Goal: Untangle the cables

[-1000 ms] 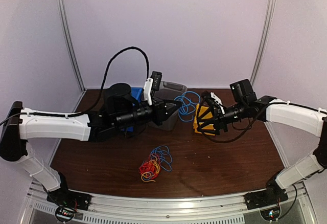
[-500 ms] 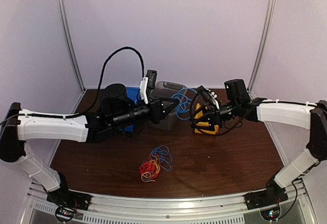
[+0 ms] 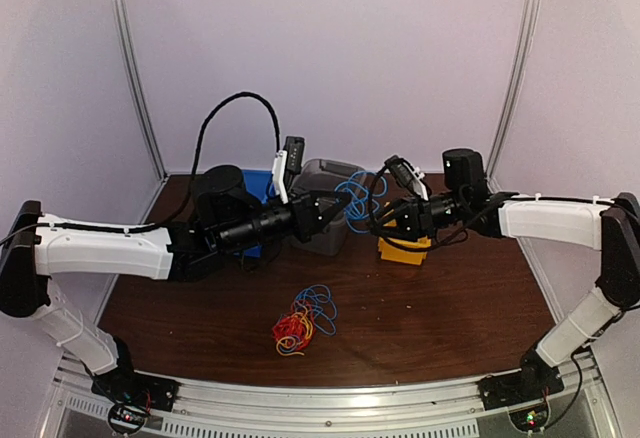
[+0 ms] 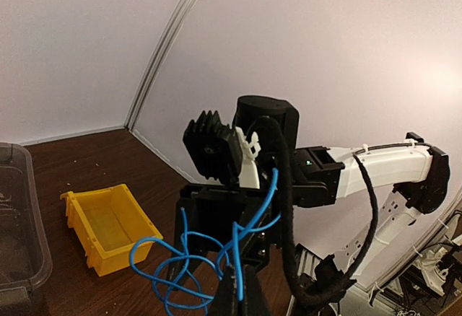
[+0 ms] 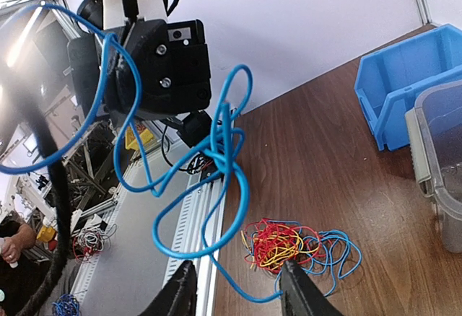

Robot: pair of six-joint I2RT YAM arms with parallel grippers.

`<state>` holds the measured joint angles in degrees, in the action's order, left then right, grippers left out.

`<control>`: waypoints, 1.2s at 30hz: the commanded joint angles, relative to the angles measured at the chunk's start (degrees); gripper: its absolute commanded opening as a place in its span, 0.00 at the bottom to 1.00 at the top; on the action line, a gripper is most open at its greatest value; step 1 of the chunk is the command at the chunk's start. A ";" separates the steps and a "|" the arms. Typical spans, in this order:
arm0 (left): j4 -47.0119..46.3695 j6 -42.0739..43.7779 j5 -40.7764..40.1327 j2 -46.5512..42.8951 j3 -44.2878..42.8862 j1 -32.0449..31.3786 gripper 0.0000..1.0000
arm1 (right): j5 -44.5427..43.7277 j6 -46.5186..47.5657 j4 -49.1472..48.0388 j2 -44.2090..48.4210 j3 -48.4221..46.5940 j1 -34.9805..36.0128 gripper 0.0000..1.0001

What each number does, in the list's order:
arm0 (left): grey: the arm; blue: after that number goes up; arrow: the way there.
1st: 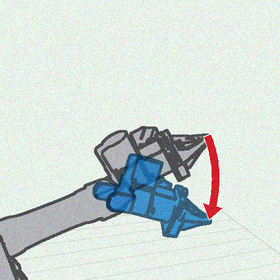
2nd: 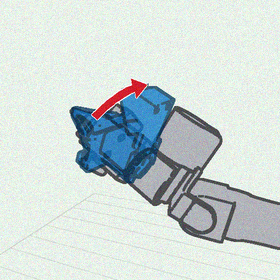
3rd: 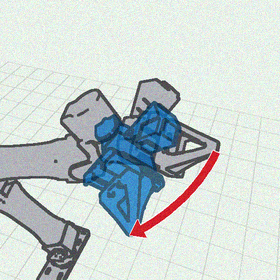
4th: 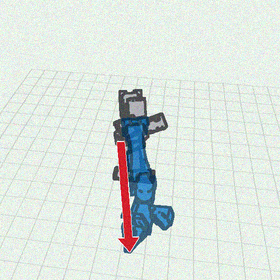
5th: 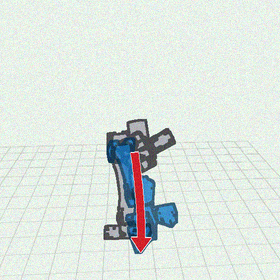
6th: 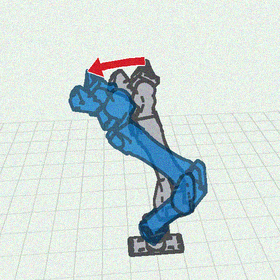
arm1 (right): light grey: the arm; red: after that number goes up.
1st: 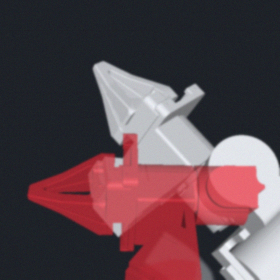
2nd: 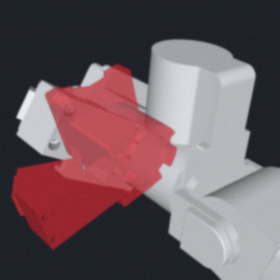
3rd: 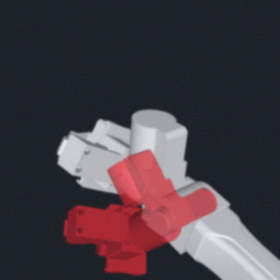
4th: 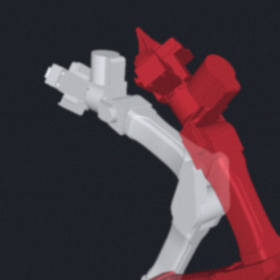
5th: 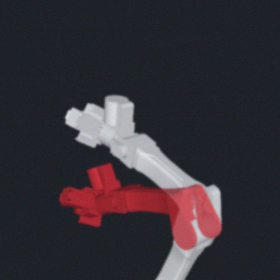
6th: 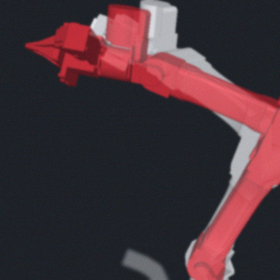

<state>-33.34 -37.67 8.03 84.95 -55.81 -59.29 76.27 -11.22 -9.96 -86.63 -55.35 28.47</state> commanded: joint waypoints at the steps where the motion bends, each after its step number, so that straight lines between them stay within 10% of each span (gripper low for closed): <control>1: -3.31 0.06 0.65 -1.63 0.53 0.25 0.00 | 1.82 -1.40 -1.55 -1.28 -0.20 -0.30 0.34; 5: -3.22 -0.03 0.71 -1.36 0.68 0.26 0.00 | 2.09 -2.45 -2.99 -1.33 -0.12 -0.61 0.01; 10: -3.71 0.24 0.33 -1.93 1.54 0.35 0.00 | -1.59 -5.42 -6.92 0.08 2.05 -3.22 0.00; 14: -4.10 3.45 -4.71 -6.40 4.29 0.39 0.02 | -9.12 7.22 9.28 -0.29 -0.83 -6.21 0.00; 16: -4.03 5.32 -10.13 -9.63 6.31 0.40 0.10 | -10.64 12.87 16.48 -1.10 -2.19 -7.49 0.00; 19: -3.25 7.20 -14.94 -13.25 8.77 0.65 0.49 | -12.40 16.53 20.21 -0.04 -1.78 -8.72 0.00; 24: 3.10 8.47 -20.66 -14.80 8.98 1.38 0.62 | -20.31 22.31 26.90 2.42 -3.37 -9.17 0.00; 30: 11.87 11.45 -17.73 -11.56 5.92 1.32 0.67 | -33.47 40.33 50.31 4.08 -22.45 -9.07 0.00; 36: -6.34 13.66 -10.12 -4.36 10.76 0.64 0.79 | -28.88 43.25 62.37 5.02 -38.38 -8.28 0.00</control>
<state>-27.62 -26.85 -6.90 76.47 -47.31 -58.13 47.05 26.74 40.47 -83.85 -86.50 19.59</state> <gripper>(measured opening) 0.754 0.009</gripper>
